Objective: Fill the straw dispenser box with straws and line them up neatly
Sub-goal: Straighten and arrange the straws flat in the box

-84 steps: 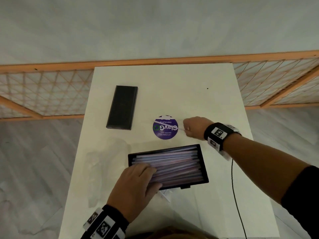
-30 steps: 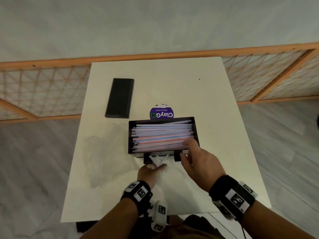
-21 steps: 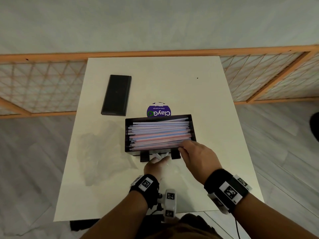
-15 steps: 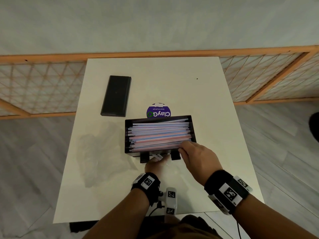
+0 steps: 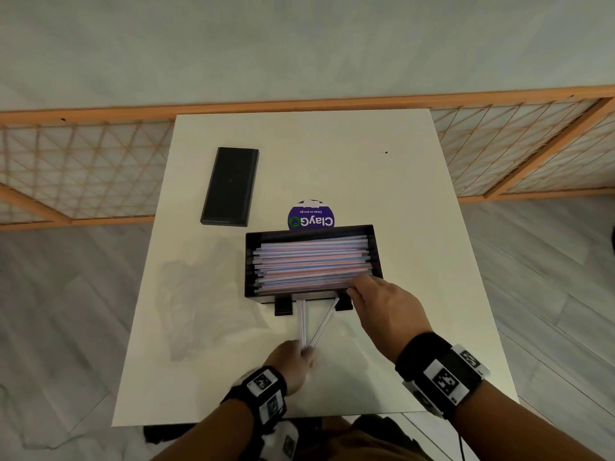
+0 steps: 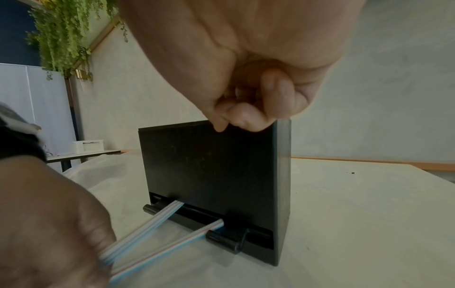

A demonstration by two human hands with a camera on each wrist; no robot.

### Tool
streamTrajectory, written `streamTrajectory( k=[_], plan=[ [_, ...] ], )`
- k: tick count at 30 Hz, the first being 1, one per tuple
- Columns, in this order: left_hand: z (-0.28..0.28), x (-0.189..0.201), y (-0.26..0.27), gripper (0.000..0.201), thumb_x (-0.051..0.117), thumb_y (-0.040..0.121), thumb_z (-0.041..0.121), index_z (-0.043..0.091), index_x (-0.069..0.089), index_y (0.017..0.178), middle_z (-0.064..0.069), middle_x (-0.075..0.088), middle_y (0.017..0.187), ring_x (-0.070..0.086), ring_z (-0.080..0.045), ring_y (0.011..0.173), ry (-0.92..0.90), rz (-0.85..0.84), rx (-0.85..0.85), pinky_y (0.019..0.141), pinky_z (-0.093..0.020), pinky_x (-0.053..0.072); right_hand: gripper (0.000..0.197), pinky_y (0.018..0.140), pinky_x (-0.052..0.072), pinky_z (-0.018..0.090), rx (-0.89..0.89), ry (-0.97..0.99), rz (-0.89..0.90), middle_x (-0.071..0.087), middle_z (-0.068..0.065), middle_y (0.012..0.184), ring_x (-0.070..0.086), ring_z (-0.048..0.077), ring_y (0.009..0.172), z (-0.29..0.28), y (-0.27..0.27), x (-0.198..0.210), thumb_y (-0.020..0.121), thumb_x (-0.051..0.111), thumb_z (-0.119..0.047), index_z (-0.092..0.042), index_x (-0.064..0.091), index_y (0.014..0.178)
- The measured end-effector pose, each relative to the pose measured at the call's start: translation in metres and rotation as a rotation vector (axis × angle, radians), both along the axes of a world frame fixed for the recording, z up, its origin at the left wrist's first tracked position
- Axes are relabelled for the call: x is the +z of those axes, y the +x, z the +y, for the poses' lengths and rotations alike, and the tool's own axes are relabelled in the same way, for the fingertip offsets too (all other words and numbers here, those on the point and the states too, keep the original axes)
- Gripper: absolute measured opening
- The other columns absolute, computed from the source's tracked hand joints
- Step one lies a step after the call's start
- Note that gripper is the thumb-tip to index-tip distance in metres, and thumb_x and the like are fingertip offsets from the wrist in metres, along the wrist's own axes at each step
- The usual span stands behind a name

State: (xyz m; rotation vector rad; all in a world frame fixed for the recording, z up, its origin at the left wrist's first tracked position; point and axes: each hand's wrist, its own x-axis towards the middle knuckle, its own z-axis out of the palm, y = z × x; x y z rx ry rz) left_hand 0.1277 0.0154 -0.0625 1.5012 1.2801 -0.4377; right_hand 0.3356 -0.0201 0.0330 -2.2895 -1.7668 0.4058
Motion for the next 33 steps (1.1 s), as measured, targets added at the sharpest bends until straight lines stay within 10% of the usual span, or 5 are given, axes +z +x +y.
streamTrajectory(
  k=[7,12,18,25,33],
  plan=[
    [-0.002,0.035,-0.066,0.037,0.037,0.107,0.04,0.024,0.056,0.081,0.007,0.055,0.075,0.052,-0.008,0.067,0.021,0.086,-0.258,0.062,-0.022,0.041,0.02,0.05,0.033,0.03,-0.002,-0.03,-0.014,0.063,-0.004,0.078,0.06,0.026,0.064,0.002,0.001,0.004,0.103,0.049,-0.036,-0.023,0.053,0.088],
    [-0.018,0.063,-0.074,0.035,0.038,0.108,0.043,0.026,0.048,0.08,-0.012,0.067,0.116,0.062,-0.028,0.112,-0.014,0.151,-0.433,0.091,-0.031,0.044,0.021,0.053,0.036,0.031,0.008,-0.087,0.027,0.065,-0.002,0.083,0.062,0.027,0.07,0.004,0.001,0.013,0.103,0.045,-0.038,-0.022,0.054,0.092],
    [-0.004,0.125,-0.071,0.077,-0.002,0.092,0.074,0.024,0.055,0.107,0.001,0.052,0.11,0.058,-0.022,0.102,0.46,0.137,-0.529,0.088,-0.035,0.046,0.027,0.062,0.049,0.036,0.004,-0.046,0.158,0.067,-0.007,0.089,0.064,0.023,0.079,-0.003,0.013,0.048,0.098,0.052,-0.04,-0.03,0.05,0.124],
    [0.069,0.174,-0.042,0.028,0.02,0.107,0.045,0.029,0.043,0.105,0.006,0.05,0.093,0.054,-0.019,0.073,0.828,0.085,-0.466,0.071,-0.038,0.052,0.021,0.059,0.051,0.036,0.0,0.079,0.162,0.048,-0.018,0.072,0.057,0.014,0.065,-0.014,0.036,0.075,0.096,0.056,-0.037,-0.031,0.059,0.116],
    [0.127,0.137,0.019,0.031,0.053,0.1,0.021,0.019,0.048,0.13,-0.007,0.046,0.128,0.052,-0.029,0.115,0.784,0.237,-0.625,0.094,-0.042,0.052,0.016,0.066,0.05,0.027,0.125,0.093,0.226,0.053,-0.02,0.087,0.057,0.007,0.074,-0.004,0.03,0.067,0.097,0.055,-0.037,-0.035,0.059,0.112]
  ],
)
